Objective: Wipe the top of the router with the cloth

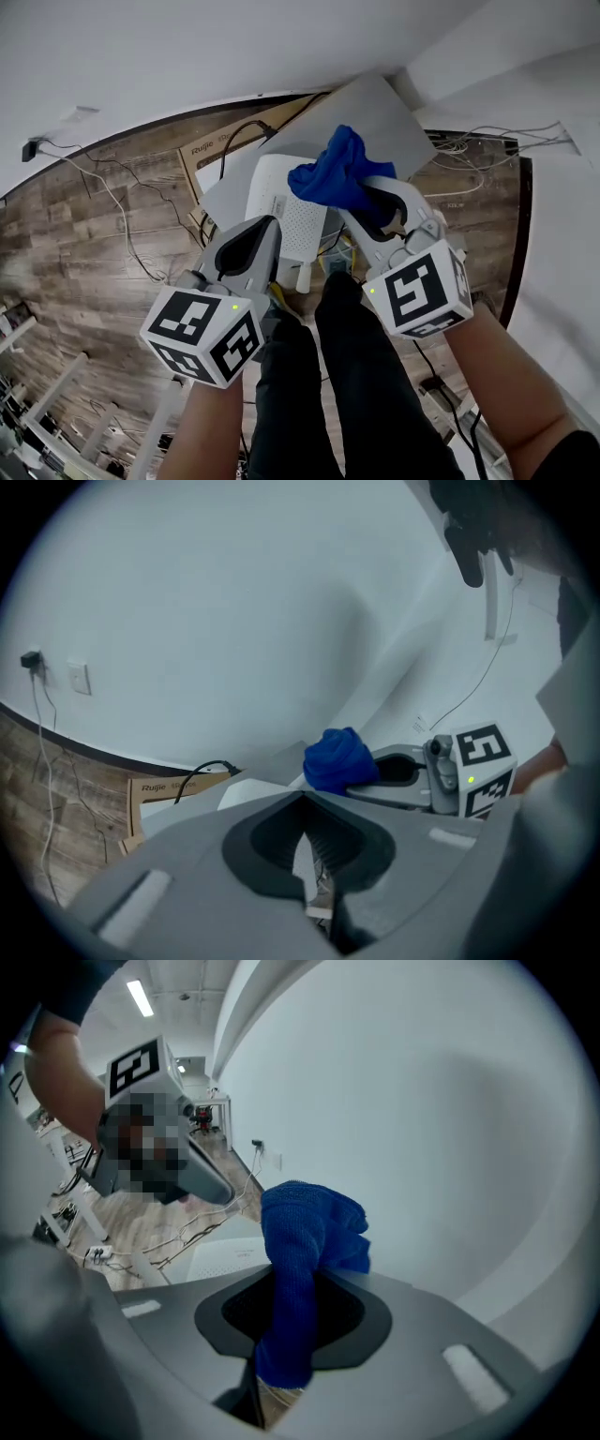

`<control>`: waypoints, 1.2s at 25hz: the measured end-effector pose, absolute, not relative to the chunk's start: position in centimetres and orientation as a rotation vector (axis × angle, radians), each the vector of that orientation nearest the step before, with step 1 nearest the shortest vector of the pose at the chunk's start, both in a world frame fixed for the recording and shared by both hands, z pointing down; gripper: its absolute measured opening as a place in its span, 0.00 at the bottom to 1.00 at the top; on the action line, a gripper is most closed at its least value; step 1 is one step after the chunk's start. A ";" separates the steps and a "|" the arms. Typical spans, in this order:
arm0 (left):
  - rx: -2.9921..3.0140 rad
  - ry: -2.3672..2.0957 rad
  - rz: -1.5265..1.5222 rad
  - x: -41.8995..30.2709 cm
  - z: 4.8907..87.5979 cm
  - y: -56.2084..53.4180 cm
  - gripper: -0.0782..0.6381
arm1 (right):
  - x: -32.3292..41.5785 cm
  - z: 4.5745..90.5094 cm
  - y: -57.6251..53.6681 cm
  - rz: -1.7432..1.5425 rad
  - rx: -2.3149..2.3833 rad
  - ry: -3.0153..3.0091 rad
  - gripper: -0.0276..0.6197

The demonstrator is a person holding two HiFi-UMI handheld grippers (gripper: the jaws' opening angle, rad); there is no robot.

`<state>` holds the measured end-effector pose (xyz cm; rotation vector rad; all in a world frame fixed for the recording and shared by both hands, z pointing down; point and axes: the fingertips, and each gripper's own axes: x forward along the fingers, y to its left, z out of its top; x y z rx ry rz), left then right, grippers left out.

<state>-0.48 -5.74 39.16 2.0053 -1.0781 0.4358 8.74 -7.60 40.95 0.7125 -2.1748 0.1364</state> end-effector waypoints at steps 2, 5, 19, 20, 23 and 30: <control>1.984 -1.093 0.426 -1.2 39.8 -5.1 0.11 | 7.9 43.5 -6.6 0.118 0.640 -2.148 0.22; 1.938 -1.115 0.398 -2.4 41.1 -3.8 0.11 | 6.6 46.9 -4.6 0.112 0.536 -2.118 0.22; 1.923 -1.041 0.401 -2.5 42.6 2.7 0.11 | 3.9 47.9 4.1 0.164 0.397 -2.118 0.22; 1.928 -1.038 0.400 -2.5 42.4 2.9 0.11 | 3.7 47.7 4.6 0.169 0.395 -2.120 0.22; 1.952 -1.022 0.401 -2.3 41.9 3.3 0.11 | 3.4 46.8 5.5 0.193 0.422 -2.123 0.22; 2.042 -0.970 0.405 -2.4 37.9 3.7 0.11 | 3.1 41.1 6.1 0.215 0.570 -2.138 0.22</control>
